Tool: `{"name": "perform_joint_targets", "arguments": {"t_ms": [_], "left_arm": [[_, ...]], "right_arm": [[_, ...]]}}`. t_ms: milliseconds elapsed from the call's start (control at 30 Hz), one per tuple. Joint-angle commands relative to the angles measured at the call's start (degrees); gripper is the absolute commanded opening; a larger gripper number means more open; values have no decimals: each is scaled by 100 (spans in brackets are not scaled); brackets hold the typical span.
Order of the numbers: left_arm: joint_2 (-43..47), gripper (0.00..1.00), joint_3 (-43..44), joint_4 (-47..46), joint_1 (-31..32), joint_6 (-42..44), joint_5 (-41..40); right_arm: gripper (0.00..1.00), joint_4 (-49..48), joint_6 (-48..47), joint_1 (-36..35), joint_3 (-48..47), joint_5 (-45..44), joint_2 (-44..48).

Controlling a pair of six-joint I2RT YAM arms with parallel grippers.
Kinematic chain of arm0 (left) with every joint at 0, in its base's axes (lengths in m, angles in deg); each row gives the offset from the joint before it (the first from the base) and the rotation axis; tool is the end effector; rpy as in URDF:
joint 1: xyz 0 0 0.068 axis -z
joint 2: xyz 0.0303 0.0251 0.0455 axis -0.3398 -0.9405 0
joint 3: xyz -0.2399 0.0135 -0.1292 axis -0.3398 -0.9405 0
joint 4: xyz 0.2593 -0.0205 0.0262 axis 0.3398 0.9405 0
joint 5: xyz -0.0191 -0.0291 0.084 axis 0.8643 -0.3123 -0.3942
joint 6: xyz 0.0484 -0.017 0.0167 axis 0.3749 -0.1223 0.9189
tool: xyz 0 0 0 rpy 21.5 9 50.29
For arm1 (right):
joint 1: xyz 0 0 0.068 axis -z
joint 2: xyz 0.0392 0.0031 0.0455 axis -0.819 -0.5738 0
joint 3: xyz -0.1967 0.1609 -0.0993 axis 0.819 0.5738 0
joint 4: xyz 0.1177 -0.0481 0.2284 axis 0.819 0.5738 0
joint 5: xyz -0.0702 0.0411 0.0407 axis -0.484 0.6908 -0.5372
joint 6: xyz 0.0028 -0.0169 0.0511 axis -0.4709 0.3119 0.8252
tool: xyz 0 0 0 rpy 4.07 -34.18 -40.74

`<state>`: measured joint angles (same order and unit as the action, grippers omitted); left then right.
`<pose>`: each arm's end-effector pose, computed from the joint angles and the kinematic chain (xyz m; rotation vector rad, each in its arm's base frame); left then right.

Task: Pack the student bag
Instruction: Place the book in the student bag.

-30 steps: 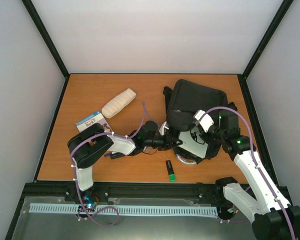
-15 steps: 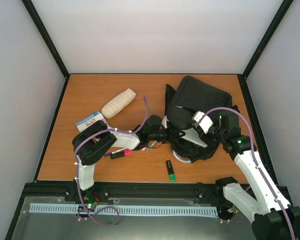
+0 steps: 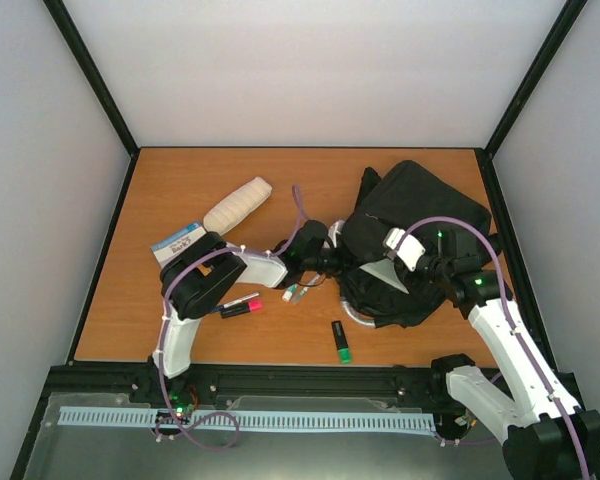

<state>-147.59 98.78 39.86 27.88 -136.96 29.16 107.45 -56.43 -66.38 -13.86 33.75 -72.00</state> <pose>0.2751 -0.3279 0.1352 -0.0306 2.3904 -1.6684 0.1724 0.0482 0.2721 -1.2214 1.9033 0.1387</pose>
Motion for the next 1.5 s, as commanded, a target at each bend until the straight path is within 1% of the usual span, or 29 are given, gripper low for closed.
{"name": "perform_joint_targets", "arguments": {"t_ms": [0, 133, 400, 533, 733, 867, 933, 1033, 1100, 1133, 1200, 1233, 1267, 1300, 1367, 1433, 1467], "left_arm": [[627, 51, 170, 469, -73, 598, -123], [1227, 57, -80, 1468, -56, 1042, -275], [2253, 60, -727, 2929, -37, 1711, -529], [2538, 61, -766, 3577, -42, 2025, -1089], [2174, 62, -296, 4021, -142, 2624, -1786], [1649, 63, -27, 3444, -408, 2722, -988], [1332, 63, 269, 3305, -415, 2993, -663], [953, 62, 655, 3138, -420, 3148, -384], [709, 57, 946, 3146, -424, 3174, -294], [617, 53, 1053, 3147, -424, 3148, -293], [419, 40, 1204, 3162, -424, 3064, -317], [382, 36, 1259, 3178, -424, 2992, -350], [304, 30, 1294, 3208, -424, 2906, -383], [265, 22, 1310, 3213, -424, 2824, -410], [228, 8, 1245, 2990, -424, 2635, -330], [249, 1, 1122, 2714, -424, 2449, -207], [268, 1, 1067, 2618, -420, 2376, -170]], "right_arm": [[3, -574, -3, -93, 106, 174, 16], [3, -710, 68, -88, 130, -120, 56], [3, -594, -180, -87, 231, -354, 303], [3, -468, -245, -85, 328, -371, 474], [3, -386, -165, -90, 359, -344, 638], [3, -392, -14, -89, 435, -326, 702], [3, -412, 47, -87, 475, -342, 747], [4, -406, 78, -89, 460, -382, 753], [4, -413, 63, -87, 451, -474, 739], [4, -437, 73, -83, 451, -546, 731], [4, -552, 200, -82, 479, -753, 688], [4, -633, 288, -77, 503, -851, 668], [4, -685, 377, -79, 540, -923, 609], [4, -715, 438, -75, 589, -967, 544], [6, -732, 580, -81, 663, -1100, 383], [7, -716, 677, -78, 702, -1261, 256], [7, -689, 691, -75, 705, -1329, 232]]}}
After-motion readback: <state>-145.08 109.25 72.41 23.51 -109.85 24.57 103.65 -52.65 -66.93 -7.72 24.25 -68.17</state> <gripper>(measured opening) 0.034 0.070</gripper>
